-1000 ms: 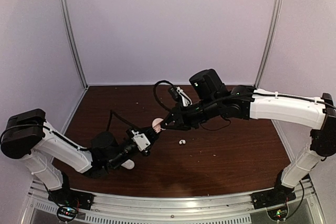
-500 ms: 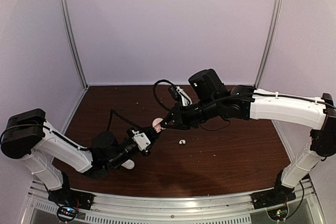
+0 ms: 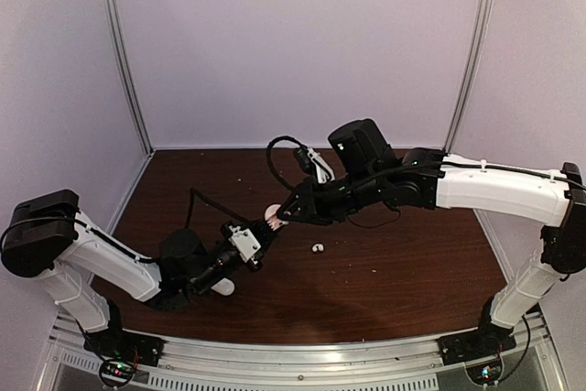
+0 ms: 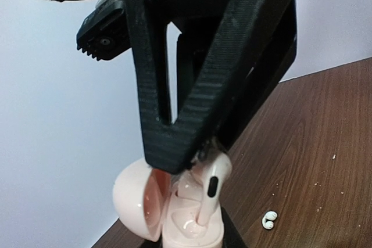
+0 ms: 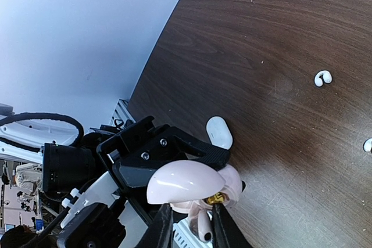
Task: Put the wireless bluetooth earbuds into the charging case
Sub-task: Insert the left earbud into the left side groove of the charging case.
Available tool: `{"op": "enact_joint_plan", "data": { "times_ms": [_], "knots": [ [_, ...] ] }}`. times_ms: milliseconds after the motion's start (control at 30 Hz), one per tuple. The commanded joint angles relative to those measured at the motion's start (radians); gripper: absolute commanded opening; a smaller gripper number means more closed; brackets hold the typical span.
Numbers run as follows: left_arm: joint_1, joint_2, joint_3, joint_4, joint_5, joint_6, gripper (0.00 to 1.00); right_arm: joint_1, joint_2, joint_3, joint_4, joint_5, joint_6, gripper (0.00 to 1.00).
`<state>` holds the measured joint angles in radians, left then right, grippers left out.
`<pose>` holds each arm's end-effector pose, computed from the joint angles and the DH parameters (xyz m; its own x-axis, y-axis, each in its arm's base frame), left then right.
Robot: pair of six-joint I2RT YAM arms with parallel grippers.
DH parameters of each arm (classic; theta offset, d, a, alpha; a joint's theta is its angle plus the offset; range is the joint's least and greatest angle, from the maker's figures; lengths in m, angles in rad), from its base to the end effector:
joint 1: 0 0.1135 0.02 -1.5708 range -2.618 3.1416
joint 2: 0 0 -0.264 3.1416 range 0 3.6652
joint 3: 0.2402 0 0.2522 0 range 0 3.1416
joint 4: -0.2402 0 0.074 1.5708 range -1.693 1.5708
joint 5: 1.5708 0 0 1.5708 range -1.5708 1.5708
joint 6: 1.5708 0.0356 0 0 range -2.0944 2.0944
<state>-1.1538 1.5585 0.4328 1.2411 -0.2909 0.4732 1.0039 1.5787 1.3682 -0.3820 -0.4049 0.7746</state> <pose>0.1243 -0.2553 0.1947 0.3881 0.2018 -0.8992 0.6557 0.6252 0.4233 0.1830 0.3135 0.3254 -0.8794 -0.1842 -0.4390 -0.4698 0.4852 0.7374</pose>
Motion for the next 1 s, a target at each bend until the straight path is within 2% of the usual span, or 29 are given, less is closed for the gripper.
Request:
{"op": "enact_joint_plan", "data": {
  "times_ms": [0,300,633,967],
  "knots": [
    [-0.006,-0.023,0.008,0.096,0.018,-0.027,0.0,0.004,-0.006,0.033,0.003,0.028,0.001,0.26],
    [-0.007,-0.023,0.009,0.102,0.025,-0.048,0.0,0.006,-0.01,0.038,0.021,0.015,0.013,0.31],
    [-0.005,-0.029,0.004,0.101,0.035,-0.063,0.0,0.004,-0.051,0.036,-0.001,0.048,0.006,0.47],
    [0.006,-0.05,0.001,0.078,0.079,-0.11,0.0,0.002,-0.131,-0.001,0.056,0.053,-0.071,0.55]
  ]
}}
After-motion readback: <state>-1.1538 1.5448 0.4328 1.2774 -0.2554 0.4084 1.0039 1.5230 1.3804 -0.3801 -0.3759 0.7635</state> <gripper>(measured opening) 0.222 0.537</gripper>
